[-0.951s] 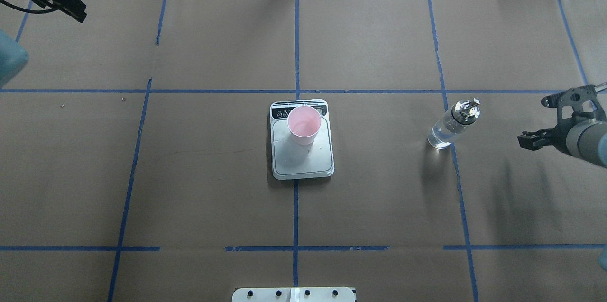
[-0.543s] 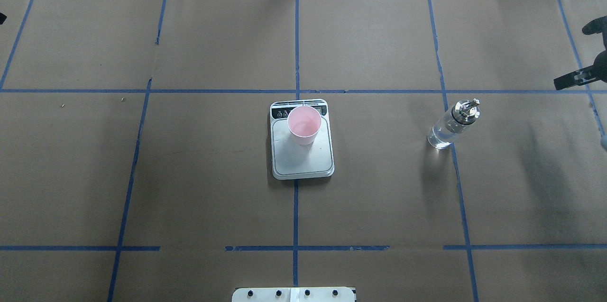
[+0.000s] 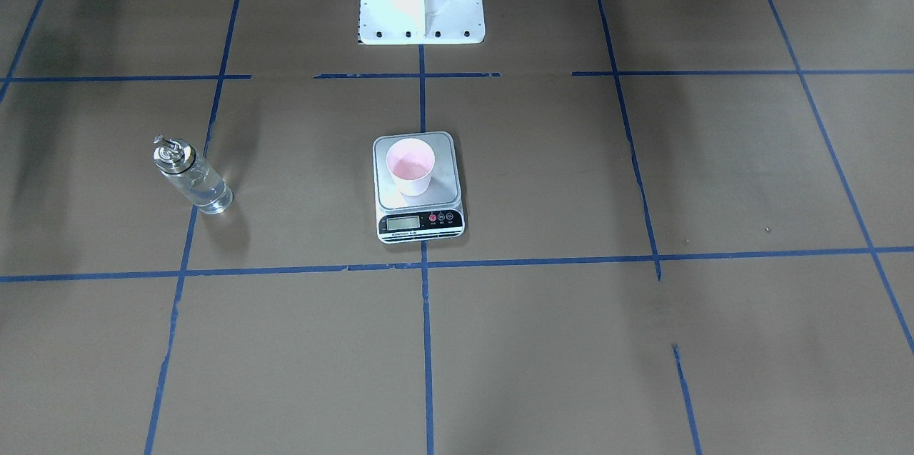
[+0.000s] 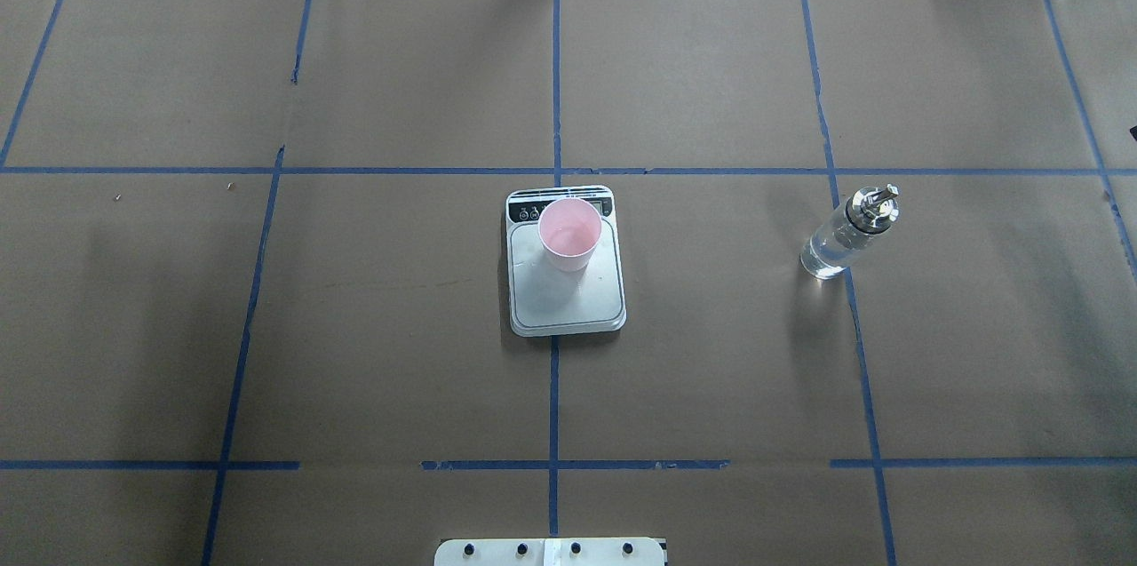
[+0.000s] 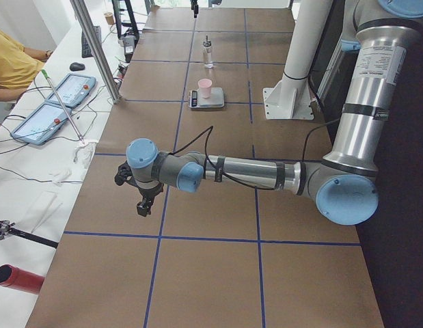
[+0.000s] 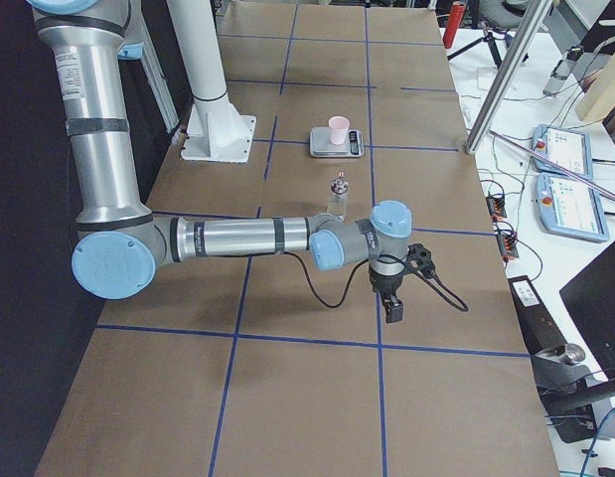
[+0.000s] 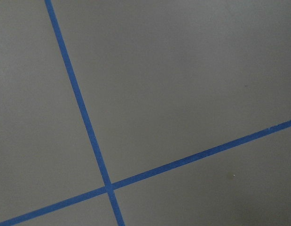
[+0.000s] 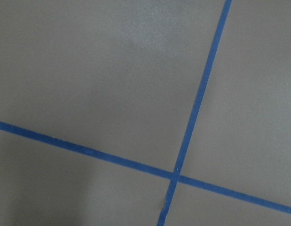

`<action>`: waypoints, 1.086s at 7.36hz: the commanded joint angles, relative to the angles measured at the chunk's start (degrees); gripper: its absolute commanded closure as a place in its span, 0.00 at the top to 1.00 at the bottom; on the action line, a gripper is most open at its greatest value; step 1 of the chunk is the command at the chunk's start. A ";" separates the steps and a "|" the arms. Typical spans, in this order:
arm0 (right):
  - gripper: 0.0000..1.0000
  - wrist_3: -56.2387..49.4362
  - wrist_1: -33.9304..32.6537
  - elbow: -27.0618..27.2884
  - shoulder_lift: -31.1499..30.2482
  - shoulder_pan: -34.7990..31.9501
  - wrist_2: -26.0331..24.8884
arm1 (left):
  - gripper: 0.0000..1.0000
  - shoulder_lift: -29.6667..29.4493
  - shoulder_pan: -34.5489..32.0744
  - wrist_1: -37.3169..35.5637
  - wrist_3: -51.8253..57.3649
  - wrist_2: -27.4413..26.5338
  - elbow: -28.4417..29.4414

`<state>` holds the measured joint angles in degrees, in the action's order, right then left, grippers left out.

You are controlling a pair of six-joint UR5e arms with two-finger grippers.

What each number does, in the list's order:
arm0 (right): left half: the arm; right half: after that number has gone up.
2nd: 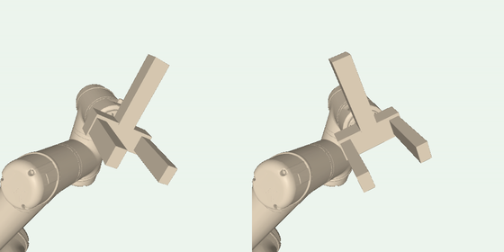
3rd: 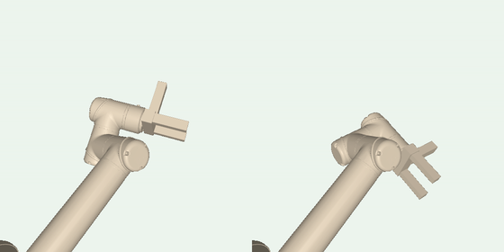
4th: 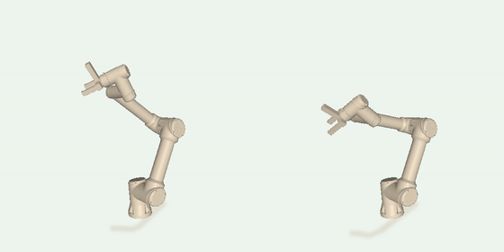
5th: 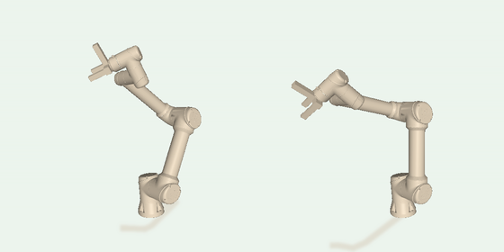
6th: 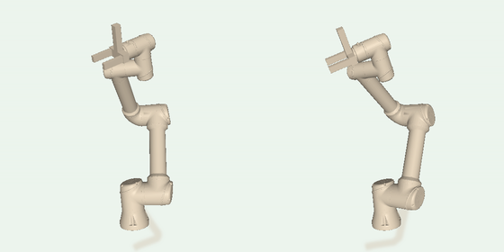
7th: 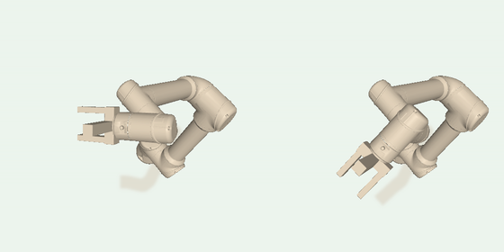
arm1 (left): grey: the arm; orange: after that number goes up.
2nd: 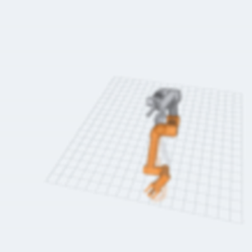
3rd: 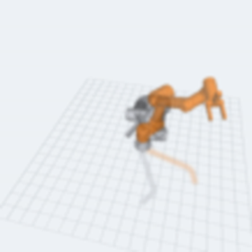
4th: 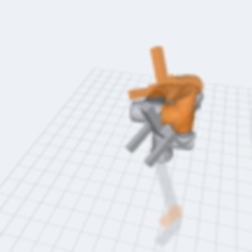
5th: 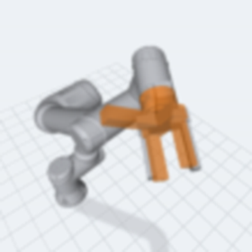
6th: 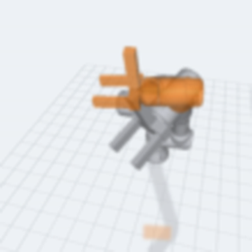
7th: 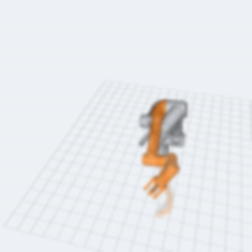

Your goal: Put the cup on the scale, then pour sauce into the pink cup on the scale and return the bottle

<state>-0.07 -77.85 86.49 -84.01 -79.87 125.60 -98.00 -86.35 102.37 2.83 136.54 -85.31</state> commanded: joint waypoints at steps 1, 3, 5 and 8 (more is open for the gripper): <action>1.00 -0.21 -0.29 0.25 -3.60 -1.34 2.90 | 1.00 7.44 -3.82 -0.23 -1.41 -0.30 -4.92; 1.00 -0.11 -0.20 -2.37 -3.28 -0.91 2.64 | 1.00 11.68 -5.15 -12.66 -3.54 -0.92 -13.79; 1.00 -0.02 -0.28 -2.46 -3.53 -0.90 2.99 | 1.00 13.98 -4.62 -11.58 -2.31 -1.53 -14.27; 1.00 6.45 0.41 -1.59 -6.06 -0.99 6.15 | 1.00 14.24 -4.01 -7.18 -1.86 -0.75 -13.57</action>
<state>2.78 -78.09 84.34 -88.64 -80.84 130.80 -83.85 -90.53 94.36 0.86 135.25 -98.93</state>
